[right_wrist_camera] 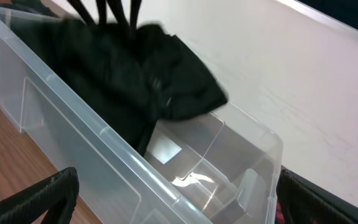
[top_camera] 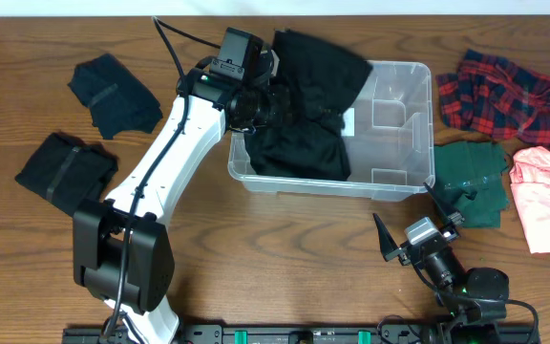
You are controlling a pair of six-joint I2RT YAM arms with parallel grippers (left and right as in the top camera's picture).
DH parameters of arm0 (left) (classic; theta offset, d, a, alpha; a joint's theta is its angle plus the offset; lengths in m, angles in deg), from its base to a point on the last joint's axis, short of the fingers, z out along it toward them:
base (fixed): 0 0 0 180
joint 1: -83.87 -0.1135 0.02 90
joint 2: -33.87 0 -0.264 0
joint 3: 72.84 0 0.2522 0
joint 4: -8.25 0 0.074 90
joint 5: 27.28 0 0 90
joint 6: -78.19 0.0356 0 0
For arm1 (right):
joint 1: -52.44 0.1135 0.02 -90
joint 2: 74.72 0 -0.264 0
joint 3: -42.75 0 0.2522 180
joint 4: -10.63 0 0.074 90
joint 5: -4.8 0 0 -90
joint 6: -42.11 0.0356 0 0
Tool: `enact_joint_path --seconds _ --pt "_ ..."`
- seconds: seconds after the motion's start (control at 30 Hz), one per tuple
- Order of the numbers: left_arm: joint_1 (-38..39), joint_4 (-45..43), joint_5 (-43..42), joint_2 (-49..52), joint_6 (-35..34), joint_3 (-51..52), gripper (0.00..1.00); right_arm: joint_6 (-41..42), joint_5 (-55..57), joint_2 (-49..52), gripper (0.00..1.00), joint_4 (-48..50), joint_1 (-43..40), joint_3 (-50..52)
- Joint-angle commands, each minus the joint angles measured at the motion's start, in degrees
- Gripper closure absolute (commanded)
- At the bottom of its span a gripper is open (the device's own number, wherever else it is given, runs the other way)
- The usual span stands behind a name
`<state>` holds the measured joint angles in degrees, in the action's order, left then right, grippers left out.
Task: Pack container
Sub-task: 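Carry the black bundle right and lower it into the clear container, then press the black bundle down inside the container with the left gripper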
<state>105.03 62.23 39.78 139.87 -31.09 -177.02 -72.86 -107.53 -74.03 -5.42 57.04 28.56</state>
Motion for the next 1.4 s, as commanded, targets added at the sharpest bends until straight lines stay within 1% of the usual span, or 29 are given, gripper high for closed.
enact_joint_path --seconds 0.0,0.33,0.4,0.43,0.47,0.5,0.53,0.57,0.67,0.83,0.97,1.13,1.37 --pt "0.2 -0.1 4.0 -0.2 0.3 -1.2 0.3 -0.6 -0.4 -0.3 0.01 -0.1 0.3 0.1" --pt "0.2 -3.1 4.6 -1.8 0.3 -1.4 0.3 -0.6 -0.4 -0.3 0.01 -0.1 0.3 0.1" --pt "0.5 -4.7 4.6 -2.6 0.3 -1.4 0.37 -0.6 -0.4 -0.3 0.01 -0.1 0.3 0.1" --pt "0.6 -5.5 4.6 -3.0 0.3 -1.4 0.47 -0.6 -0.4 -0.3 0.01 -0.1 0.3 0.1" --pt "0.9 -6.5 4.6 -3.2 0.4 -1.4 0.64 -0.6 -0.4 -0.3 0.01 -0.1 0.3 0.1" --pt "1.2 -7.6 4.6 -3.3 0.3 -1.4 0.78 -0.6 -0.4 -0.3 0.01 -0.1 0.3 0.1" --pt "1.5 -8.7 4.7 -3.3 0.4 -1.4 0.9 -0.6 -0.4 -0.3 0.01 -0.1 0.3 0.1" --pt "1.9 -9.9 4.9 -3.3 0.4 -1.4 0.94 -0.6 -0.4 -0.3 0.01 -0.1 0.3 0.1" --pt "4.3 -12.7 12.0 -3.2 0.5 -1.4 0.94 -0.6 -0.4 -0.3 0.01 -0.1 0.3 0.1" --pt "9.0 -16.3 23.8 -3.2 6.1 -1.4 0.94 -0.6 -0.4 -0.3 0.01 -0.1 0.3 0.1" --pt "11.4 -17.7 31.6 -2.7 6.8 -1.4 0.94 -0.6 -0.4 -0.3 0.01 -0.1 0.3 0.1" --pt "11.4 -19.1 32.5 0.0 6.9 -1.4 0.94 -0.6 -0.4 -0.3 0.01 -0.1 0.3 0.1" --pt "11.3 -21.9 32.4 7.1 9.2 -1.4 0.94 -0.6 -0.4 -0.3 0.01 -0.1 0.3 0.1"
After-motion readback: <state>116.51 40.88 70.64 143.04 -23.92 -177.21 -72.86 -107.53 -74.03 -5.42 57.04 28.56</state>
